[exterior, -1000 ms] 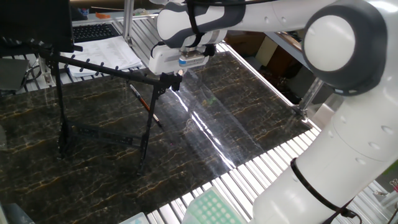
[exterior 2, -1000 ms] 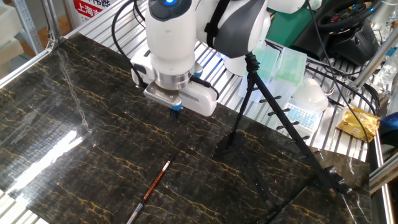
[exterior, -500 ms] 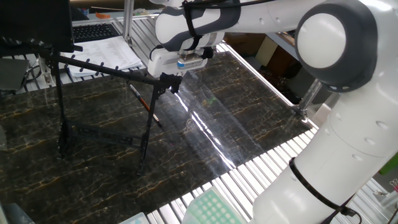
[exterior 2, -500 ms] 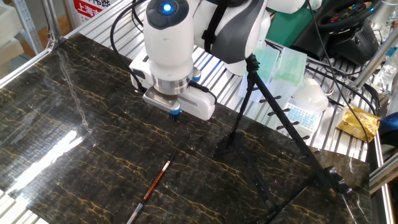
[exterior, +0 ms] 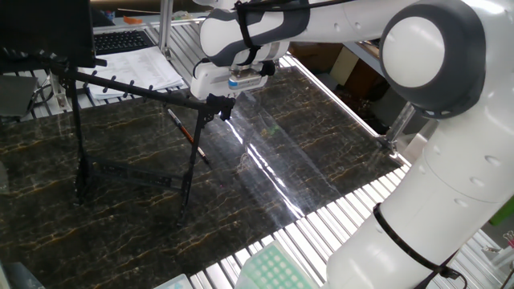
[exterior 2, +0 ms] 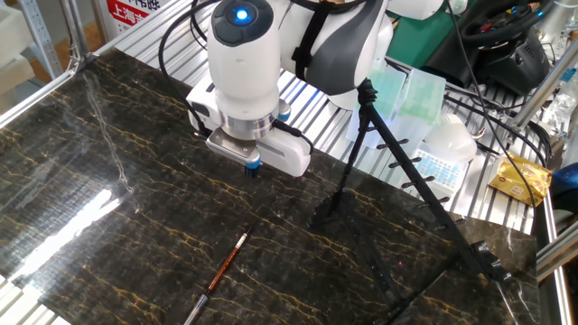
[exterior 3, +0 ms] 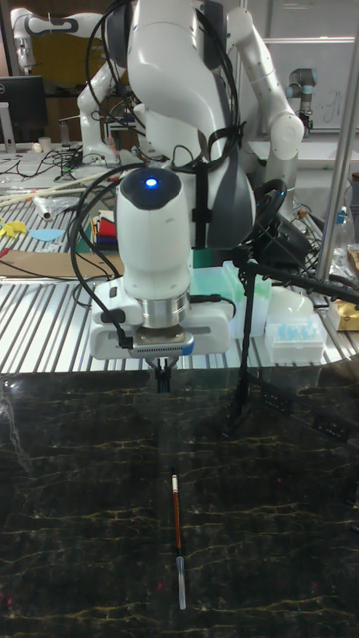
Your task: Place the brush on the pen rack
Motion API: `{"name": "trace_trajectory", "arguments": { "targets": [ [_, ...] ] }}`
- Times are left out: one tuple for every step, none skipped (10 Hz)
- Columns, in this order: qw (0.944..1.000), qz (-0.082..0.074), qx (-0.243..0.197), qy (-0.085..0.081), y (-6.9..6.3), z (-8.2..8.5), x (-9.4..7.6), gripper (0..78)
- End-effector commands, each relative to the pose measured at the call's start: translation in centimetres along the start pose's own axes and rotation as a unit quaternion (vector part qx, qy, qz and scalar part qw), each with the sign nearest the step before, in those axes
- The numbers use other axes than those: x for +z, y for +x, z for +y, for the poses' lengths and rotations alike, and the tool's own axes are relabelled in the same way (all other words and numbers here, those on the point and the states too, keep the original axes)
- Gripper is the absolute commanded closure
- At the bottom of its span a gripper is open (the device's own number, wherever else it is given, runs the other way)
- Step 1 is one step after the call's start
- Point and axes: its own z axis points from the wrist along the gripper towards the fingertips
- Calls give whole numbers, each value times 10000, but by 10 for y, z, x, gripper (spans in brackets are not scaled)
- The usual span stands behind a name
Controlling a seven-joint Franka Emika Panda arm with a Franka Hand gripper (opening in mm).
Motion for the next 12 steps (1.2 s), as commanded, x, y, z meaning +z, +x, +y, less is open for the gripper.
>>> {"name": "trace_trajectory", "arguments": {
  "targets": [
    [10000, -5, 10, 9, -1, 0, -2, 776],
    [10000, -16, 27, 14, -1, 0, -2, 776],
    [10000, -17, 30, 14, -1, 0, -2, 776],
    [9996, -80, 121, -223, -1, 0, -2, 776],
    [9995, -54, 214, -226, -1, 0, -2, 776],
    [9998, -23, 208, 6, -1, 0, -2, 776],
    [9990, -5, 191, 404, -1, 0, -2, 776],
    [9990, -8, 261, 356, -1, 0, -2, 776],
    [9991, -41, 350, 225, -1, 0, -2, 776],
    [9991, -49, 346, 227, -1, 0, -2, 776],
    [9992, -53, 330, 229, -1, 0, -2, 776],
    [9993, -50, 301, 229, -1, 0, -2, 776]
  ]
}}
